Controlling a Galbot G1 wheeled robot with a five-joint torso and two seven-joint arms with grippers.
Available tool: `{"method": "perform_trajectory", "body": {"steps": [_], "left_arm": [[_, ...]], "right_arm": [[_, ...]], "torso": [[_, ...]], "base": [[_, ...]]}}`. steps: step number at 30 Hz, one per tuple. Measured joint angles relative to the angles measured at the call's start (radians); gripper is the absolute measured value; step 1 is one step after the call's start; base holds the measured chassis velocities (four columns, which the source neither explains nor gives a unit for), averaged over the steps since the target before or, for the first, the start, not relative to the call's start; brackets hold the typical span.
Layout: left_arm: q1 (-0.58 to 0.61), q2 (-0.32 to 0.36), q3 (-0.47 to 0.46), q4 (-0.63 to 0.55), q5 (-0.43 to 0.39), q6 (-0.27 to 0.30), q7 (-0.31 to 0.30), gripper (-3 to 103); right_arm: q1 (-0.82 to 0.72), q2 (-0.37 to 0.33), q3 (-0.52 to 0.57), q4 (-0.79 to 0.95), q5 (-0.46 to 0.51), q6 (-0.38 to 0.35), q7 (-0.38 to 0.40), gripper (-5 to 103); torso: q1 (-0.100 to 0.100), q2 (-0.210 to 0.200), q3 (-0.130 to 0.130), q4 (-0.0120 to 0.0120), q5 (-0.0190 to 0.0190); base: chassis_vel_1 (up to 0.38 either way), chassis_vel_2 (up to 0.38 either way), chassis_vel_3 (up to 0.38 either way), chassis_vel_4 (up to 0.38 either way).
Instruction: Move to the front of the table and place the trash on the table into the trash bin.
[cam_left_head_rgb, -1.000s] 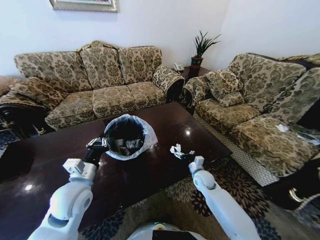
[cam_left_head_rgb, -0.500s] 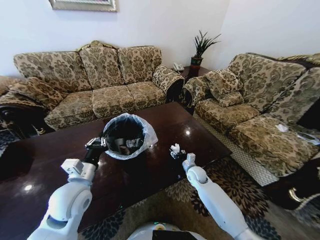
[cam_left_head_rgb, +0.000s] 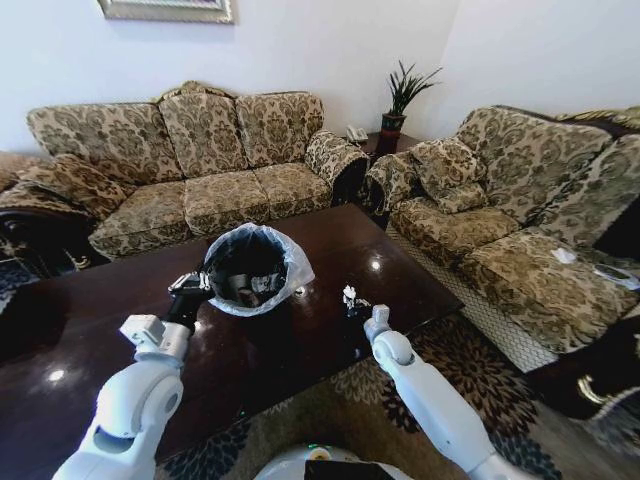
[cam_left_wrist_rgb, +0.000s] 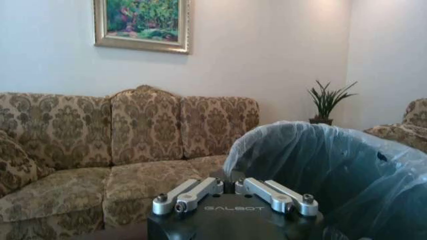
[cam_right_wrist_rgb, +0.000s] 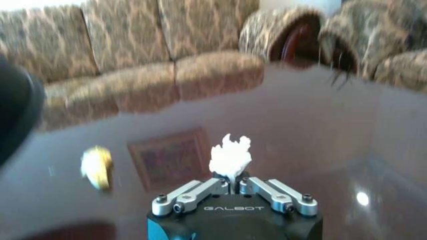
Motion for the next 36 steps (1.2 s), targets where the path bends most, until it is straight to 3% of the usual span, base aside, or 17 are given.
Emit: {"method": "perform_trajectory", "body": {"steps": [5, 7, 15, 21, 24, 35, 36], "left_arm": [[0.006, 0.001, -0.001, 0.004, 0.004, 0.001, 0.000, 3], [0.005, -0.002, -0.001, 0.004, 0.008, 0.006, 0.002, 3], [0.005, -0.010, -0.001, 0.002, 0.021, 0.016, 0.006, 3], [0.002, -0.020, 0.005, 0.002, 0.035, 0.016, 0.011, 3], [0.004, -0.029, 0.012, 0.007, 0.051, 0.008, 0.013, 3], [0.003, -0.045, 0.009, 0.020, 0.076, -0.004, 0.014, 3], [0.002, -0.045, 0.008, 0.021, 0.076, -0.005, 0.012, 3]], "right_arm": [[0.063, -0.064, -0.012, 0.206, 0.063, -0.013, 0.048, 0], [0.151, -0.099, -0.037, 0.318, 0.141, -0.034, 0.079, 0], [0.345, -0.174, -0.138, 0.452, 0.316, -0.081, 0.046, 0], [0.445, -0.169, -0.215, 0.482, 0.378, -0.122, 0.017, 0], [0.537, -0.143, -0.306, 0.492, 0.411, -0.130, 0.016, 0], [0.687, -0.077, -0.546, 0.449, 0.417, -0.147, 0.029, -2], [0.686, -0.081, -0.556, 0.455, 0.415, -0.151, 0.032, 2]], "torso": [[0.000, 0.000, 0.000, -0.0001, -0.0003], [0.000, 0.000, 0.000, 0.0001, -0.0001], [0.000, 0.000, 0.000, 0.0001, -0.0001], [0.000, 0.000, 0.000, 0.0003, 0.0000], [0.000, 0.000, 0.000, 0.0008, -0.0005], [0.000, 0.000, 0.000, 0.0000, -0.0002], [0.000, 0.000, 0.000, 0.0000, -0.0002]], "base": [[0.000, 0.000, 0.000, 0.000], [0.000, 0.000, 0.000, 0.000], [0.055, 0.050, 0.044, 0.051], [0.078, 0.081, 0.074, 0.073], [0.060, 0.070, 0.081, 0.088], [0.008, 0.008, 0.011, 0.007], [0.000, 0.000, 0.000, 0.000]]}}
